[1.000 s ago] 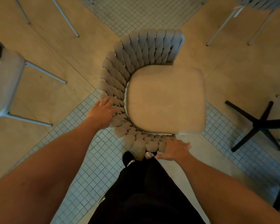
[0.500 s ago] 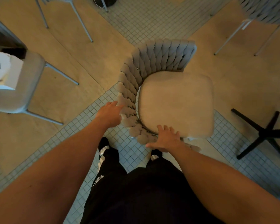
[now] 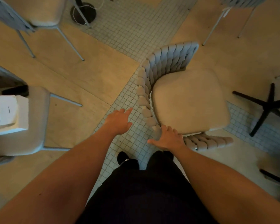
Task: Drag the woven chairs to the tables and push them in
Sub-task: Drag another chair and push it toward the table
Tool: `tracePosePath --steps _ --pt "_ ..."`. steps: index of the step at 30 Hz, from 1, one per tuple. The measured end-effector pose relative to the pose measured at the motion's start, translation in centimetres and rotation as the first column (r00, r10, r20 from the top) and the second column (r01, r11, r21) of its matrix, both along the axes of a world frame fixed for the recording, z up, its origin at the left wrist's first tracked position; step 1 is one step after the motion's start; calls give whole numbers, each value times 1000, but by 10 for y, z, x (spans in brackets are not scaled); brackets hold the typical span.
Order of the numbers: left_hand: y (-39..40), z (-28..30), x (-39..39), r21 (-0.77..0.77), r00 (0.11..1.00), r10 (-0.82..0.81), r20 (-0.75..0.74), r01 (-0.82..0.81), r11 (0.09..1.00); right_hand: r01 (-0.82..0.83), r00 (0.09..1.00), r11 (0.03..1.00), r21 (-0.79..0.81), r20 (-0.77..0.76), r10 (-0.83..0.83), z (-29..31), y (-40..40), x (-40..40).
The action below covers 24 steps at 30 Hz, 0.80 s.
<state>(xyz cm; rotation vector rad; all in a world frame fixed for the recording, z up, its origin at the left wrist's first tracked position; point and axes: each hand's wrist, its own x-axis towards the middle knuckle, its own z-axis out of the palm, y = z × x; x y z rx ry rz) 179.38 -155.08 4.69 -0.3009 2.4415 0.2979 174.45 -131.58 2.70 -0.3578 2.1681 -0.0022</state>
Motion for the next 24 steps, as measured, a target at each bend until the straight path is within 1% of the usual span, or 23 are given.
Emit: tracePosePath --steps 3,6,11,16,19,21,24 --pt "-15 0 -5 9 997 -78 4 78 997 59 998 998 -15 -7 -59 -2 -16 7" --pt "-31 -2 -15 -3 988 -148 32 149 989 105 994 994 4 0 -105 -8 -28 8" --pt "-58 1 -53 -30 966 -255 43 256 966 199 980 980 -14 19 -199 -12 -46 -6" --pt "-70 -2 -109 -71 911 -410 43 412 908 312 950 950 -7 15 -312 -24 -59 -30" --pt "-72 -5 -140 -63 874 -483 51 485 872 371 929 929 -8 23 -371 -26 -62 -39" --pt "-72 -7 -157 -65 846 -531 39 533 844 404 915 915 -8 12 -404 -28 -63 -45" --pt "-70 -11 -180 -51 800 -600 10 600 798 452 891 892 25 36 -453 -25 -63 -50"
